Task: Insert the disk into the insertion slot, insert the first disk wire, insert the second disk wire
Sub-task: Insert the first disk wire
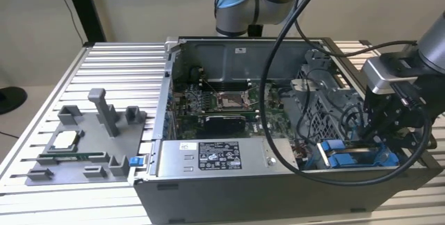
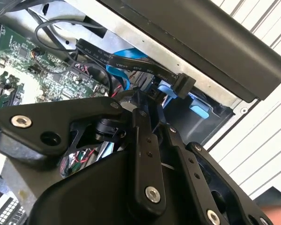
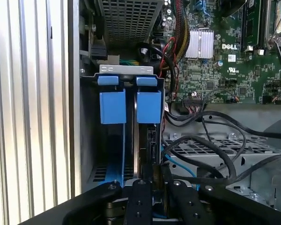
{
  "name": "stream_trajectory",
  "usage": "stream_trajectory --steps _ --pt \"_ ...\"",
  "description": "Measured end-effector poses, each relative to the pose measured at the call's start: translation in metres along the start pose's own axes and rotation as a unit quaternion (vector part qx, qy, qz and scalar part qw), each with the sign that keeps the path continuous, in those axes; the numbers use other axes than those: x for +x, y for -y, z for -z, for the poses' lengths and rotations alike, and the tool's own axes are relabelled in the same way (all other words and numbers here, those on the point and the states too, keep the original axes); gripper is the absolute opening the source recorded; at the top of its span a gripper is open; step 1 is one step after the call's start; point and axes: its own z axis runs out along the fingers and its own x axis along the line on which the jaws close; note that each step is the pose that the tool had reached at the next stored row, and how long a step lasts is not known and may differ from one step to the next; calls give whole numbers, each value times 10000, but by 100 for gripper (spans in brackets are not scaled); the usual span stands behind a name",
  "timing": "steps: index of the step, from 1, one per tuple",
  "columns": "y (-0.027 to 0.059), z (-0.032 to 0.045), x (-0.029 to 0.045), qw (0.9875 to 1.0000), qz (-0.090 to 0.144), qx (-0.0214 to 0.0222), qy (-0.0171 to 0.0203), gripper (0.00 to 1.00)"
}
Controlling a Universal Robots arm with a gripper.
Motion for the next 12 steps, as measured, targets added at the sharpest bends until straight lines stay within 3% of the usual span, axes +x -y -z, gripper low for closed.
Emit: stream_trajectory --steps 7,12 --pt "1 7 -1 10000 -3 -2 11 0" --pt "2 224 -26 10000 -10 -1 14 0"
